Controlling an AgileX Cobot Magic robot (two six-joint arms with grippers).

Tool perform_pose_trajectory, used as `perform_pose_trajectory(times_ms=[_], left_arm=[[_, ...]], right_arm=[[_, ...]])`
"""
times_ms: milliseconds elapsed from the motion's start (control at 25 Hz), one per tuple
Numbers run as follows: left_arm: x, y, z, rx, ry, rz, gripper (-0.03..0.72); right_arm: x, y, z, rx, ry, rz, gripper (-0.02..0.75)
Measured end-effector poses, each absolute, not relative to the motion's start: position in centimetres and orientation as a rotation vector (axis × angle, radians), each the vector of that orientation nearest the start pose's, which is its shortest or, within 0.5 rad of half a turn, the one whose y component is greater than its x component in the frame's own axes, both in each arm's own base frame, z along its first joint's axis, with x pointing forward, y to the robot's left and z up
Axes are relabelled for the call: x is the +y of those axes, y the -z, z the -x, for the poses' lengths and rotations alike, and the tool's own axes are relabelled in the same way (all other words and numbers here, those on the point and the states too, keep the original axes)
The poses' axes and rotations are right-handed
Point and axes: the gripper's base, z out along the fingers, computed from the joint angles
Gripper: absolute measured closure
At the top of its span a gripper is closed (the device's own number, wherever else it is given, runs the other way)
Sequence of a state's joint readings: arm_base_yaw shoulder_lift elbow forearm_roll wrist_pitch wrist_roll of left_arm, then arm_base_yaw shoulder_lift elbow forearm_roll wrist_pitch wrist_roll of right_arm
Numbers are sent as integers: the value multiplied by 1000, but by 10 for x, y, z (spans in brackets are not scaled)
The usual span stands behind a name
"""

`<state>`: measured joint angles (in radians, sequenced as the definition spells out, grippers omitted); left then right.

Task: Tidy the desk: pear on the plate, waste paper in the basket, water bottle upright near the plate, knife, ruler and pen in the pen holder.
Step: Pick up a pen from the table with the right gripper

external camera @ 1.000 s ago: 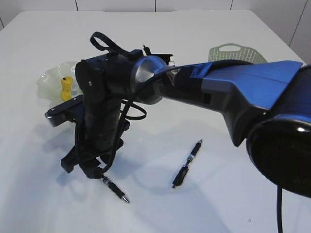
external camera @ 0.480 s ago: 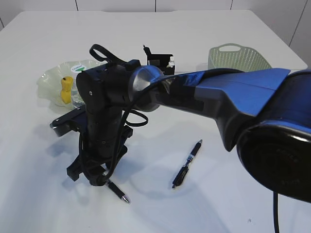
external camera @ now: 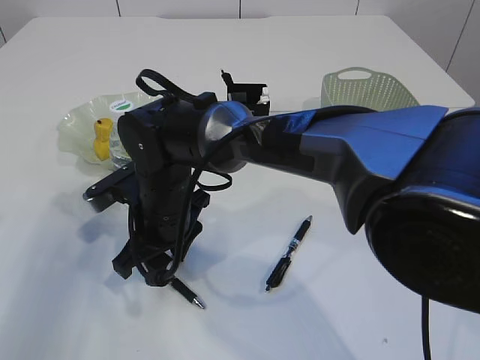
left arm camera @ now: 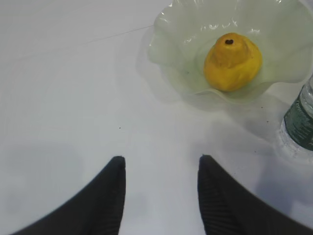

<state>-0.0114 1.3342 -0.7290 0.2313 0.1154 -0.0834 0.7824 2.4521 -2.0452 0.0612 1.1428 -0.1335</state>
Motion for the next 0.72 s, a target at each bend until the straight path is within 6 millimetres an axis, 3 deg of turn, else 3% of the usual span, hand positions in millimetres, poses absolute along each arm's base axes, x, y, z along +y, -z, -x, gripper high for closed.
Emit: perform_pose_trajectory(times_ms=[240,560,720], left_arm=[[-1,-248,-274,2197,-105,-159,348],[-1,-248,-274,2197,-105,-159,348],[-1,-248,-274,2197,-105,-159,348]], right_arm=[[353,-125,-349,2757,-125,1325,487],[353,-124,-349,2760,-124,1326,512],[352,-124,-348,2771,-118,1332,596]])
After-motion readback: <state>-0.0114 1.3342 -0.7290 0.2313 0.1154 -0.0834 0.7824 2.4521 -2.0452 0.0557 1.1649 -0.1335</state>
